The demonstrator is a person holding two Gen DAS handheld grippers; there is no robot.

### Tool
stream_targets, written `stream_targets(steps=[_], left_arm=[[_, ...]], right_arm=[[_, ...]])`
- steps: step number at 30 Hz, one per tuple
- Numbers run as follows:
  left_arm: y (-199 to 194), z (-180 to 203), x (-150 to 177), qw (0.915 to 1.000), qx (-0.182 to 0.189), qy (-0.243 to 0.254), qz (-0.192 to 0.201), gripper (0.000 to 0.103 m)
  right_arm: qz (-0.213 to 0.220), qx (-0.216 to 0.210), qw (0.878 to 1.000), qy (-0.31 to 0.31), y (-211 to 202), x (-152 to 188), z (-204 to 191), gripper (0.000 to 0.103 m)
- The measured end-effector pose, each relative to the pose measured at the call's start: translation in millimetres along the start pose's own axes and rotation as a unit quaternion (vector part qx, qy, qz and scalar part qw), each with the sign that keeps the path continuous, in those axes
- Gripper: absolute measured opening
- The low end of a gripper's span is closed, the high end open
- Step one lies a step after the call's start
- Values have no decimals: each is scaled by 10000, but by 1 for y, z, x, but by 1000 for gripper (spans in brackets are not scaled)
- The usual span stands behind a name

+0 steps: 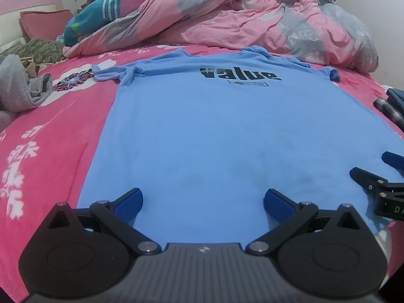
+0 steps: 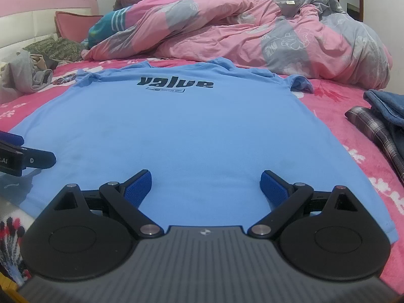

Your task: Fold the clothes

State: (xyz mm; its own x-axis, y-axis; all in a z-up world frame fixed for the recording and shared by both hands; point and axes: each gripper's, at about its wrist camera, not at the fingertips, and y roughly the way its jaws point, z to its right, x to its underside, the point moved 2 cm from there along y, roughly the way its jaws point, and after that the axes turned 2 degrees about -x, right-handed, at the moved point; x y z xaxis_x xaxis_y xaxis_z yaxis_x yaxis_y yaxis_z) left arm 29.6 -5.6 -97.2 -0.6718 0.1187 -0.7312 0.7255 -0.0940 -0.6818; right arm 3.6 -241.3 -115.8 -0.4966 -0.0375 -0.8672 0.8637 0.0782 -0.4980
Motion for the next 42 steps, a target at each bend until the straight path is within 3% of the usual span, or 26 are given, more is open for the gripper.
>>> stream_targets(steps=[11,16,19,23,32,35,39,42], left_arm=[[-1,-3,3,9999,76,-51,93,103],[-1,-3,5,9998,97,-71,164,103],[-1,-3,6,9997,108,-82,211,103],[-2,-3,8,9995,105,-92,285,103],[-3,-4,11,9991,141,-103,386,103],[-3,-5,11,9990,148,-91,409,103],[-3,-5,12,9989,159,-86,428,103],[-3,-5,12,9989,147,-93,428,103]], right_arm=[[-123,-85,9999,56,-13,2,2,102],[-446,-315,9985,23,-28,1,7,102],[-658,-458,9966,194,-37,-8,14,102],[-484,-563,9946,730,-43,-28,28,102],[-380,-421,9948,842,-10,-44,29,102],[-590,-388,9929,960,7,-31,31,102],[-563,-89,9984,58,12,-16,10,102],[-516,-59,9986,82,11,-15,9,102]])
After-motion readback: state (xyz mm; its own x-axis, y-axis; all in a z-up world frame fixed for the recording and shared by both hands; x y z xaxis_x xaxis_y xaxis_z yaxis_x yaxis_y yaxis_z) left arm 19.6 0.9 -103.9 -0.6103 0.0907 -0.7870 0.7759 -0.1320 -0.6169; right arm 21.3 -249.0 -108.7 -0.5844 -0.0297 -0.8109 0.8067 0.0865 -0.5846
